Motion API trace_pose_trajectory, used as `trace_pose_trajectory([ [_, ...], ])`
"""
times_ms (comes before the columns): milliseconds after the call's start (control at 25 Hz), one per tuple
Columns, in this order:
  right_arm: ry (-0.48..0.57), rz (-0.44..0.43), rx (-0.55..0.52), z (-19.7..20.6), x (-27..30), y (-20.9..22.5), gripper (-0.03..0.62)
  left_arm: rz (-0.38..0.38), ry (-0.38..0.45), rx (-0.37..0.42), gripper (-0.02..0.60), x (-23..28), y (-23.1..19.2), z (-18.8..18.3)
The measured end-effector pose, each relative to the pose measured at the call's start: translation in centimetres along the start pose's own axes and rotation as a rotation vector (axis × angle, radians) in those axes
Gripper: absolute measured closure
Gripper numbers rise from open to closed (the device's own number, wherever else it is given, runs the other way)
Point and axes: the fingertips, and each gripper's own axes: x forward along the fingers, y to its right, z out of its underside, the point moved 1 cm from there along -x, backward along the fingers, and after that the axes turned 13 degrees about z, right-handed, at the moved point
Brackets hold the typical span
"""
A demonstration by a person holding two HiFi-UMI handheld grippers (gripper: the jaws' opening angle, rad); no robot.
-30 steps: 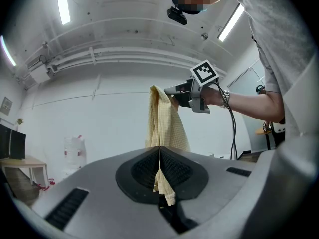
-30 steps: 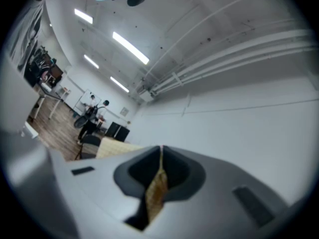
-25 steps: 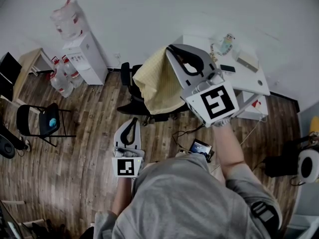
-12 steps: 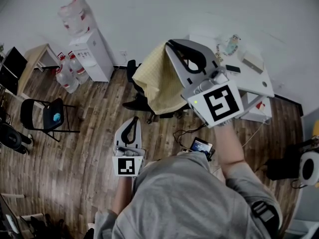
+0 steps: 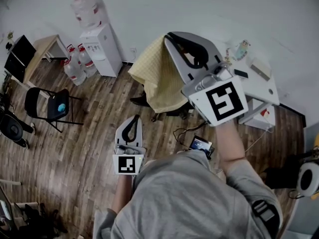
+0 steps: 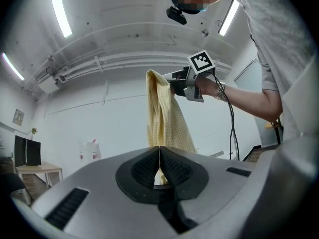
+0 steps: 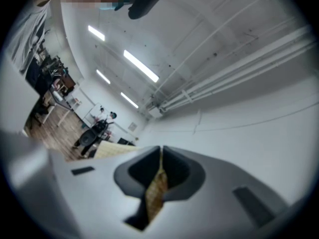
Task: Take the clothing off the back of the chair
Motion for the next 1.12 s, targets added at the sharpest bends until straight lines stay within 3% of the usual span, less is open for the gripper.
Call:
trace_pose_trajectory([
  [520, 0.08, -0.153, 0.096, -2.4, 1.8, -5.0, 0.551, -0.149, -0.024, 0.004, 0.547, -3.8, -2.1, -0.4],
  [1120, 0.182, -0.346, 0.197, -5.5, 4.0, -11.6, 0.551, -0.348, -0.05, 0.063, 0.546, -9.6, -4.5, -1.1],
])
